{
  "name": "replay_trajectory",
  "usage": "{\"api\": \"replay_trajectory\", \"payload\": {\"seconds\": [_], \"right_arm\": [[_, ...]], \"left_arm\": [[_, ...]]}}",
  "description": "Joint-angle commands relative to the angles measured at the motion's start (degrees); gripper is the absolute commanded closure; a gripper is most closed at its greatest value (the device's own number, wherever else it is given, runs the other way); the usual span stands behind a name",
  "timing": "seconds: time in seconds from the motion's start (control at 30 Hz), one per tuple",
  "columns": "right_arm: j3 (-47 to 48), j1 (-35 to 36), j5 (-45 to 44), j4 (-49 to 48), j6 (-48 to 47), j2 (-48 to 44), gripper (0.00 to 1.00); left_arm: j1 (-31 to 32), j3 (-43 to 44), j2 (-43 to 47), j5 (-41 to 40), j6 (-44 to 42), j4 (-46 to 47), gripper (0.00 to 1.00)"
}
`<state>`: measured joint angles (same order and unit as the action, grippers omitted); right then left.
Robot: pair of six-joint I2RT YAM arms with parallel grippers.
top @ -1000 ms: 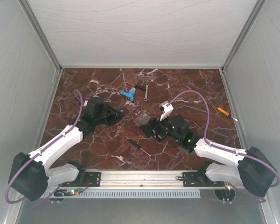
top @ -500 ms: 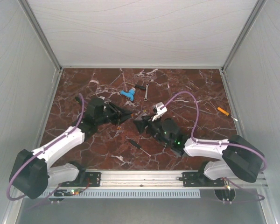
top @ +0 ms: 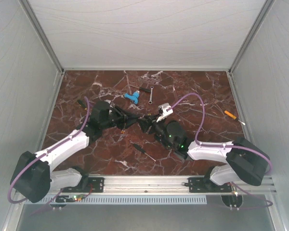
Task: Snap on the fuse box
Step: Pick up the fuse from the center of the board.
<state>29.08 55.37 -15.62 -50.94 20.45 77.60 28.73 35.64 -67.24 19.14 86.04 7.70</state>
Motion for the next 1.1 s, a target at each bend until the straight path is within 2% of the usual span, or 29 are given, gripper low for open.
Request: {"api": "replay_trajectory", "payload": {"seconds": [0.0, 0.33, 0.53, 0.67, 0.87, 1.07], "right_arm": [[2.0, 0.4, -3.5, -3.9, 0.0, 1.3, 0.57], [2.5, 0.5, -3.9, -5.3, 0.3, 3.6, 0.66], [3.1, 0.5, -4.4, -5.6, -0.4, 4.5, 0.81], [2.7, 0.4, -5.0, -4.4, -1.6, 3.7, 1.0], [1.8, -0.6, -2.4, 1.8, -2.1, 0.0, 1.0], [1.5, -6.2, 7.4, 15.6, 0.2, -6.3, 1.0]], "left_arm": [[0.7, 0.5, -0.3, 1.5, 1.1, 3.3, 0.9], [1.8, 0.4, -0.4, 1.3, 1.9, 4.6, 0.9], [2.4, 0.4, -0.6, 1.4, 2.0, 4.9, 0.89], [2.4, 0.0, -0.2, 0.9, 1.7, 4.5, 0.82], [2.4, -0.6, 1.1, -1.0, 0.1, 3.0, 0.71], [2.4, 1.1, 2.9, -5.1, -6.6, -2.7, 0.48]]}}
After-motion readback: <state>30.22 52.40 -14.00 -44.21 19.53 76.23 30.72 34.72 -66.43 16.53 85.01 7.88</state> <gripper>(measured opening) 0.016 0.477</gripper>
